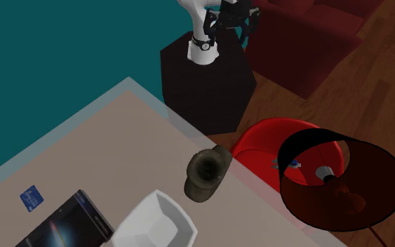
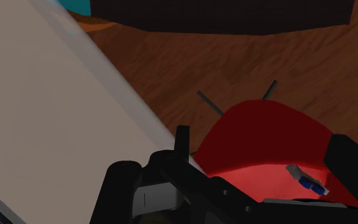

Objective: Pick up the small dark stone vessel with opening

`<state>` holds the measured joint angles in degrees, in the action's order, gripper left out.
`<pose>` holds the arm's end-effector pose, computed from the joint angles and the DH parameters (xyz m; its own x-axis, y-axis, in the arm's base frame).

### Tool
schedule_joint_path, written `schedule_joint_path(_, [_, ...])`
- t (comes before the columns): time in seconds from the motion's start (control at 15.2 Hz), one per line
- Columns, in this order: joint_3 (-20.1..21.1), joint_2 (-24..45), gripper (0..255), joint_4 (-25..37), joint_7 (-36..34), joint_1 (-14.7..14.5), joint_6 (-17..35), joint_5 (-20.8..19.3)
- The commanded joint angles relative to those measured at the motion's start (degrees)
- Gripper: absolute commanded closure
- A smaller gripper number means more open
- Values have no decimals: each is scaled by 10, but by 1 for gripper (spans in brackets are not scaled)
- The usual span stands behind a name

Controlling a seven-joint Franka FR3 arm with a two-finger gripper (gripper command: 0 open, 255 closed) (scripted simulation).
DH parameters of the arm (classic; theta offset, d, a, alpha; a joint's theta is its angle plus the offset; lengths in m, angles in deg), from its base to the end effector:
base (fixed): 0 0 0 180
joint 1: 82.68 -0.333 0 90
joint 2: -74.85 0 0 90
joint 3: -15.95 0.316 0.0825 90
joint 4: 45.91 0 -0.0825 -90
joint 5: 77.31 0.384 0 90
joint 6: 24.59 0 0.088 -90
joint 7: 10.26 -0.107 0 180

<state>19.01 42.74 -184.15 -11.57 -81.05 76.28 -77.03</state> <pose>0.3715 0.0115 0.5021 0.9957 -0.0097 -0.0917 -0.0073 -0.9996 0.0258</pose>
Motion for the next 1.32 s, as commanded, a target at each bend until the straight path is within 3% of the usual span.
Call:
schedule_joint_path(0.0, [0, 41, 0, 9, -2, 4, 39, -6])
schedule_joint_path(0.66, [4, 248, 0, 105, -26, 21, 180, -40])
schedule_joint_path(1.25, [-3, 437, 0, 254, -51, 27, 245, -76])
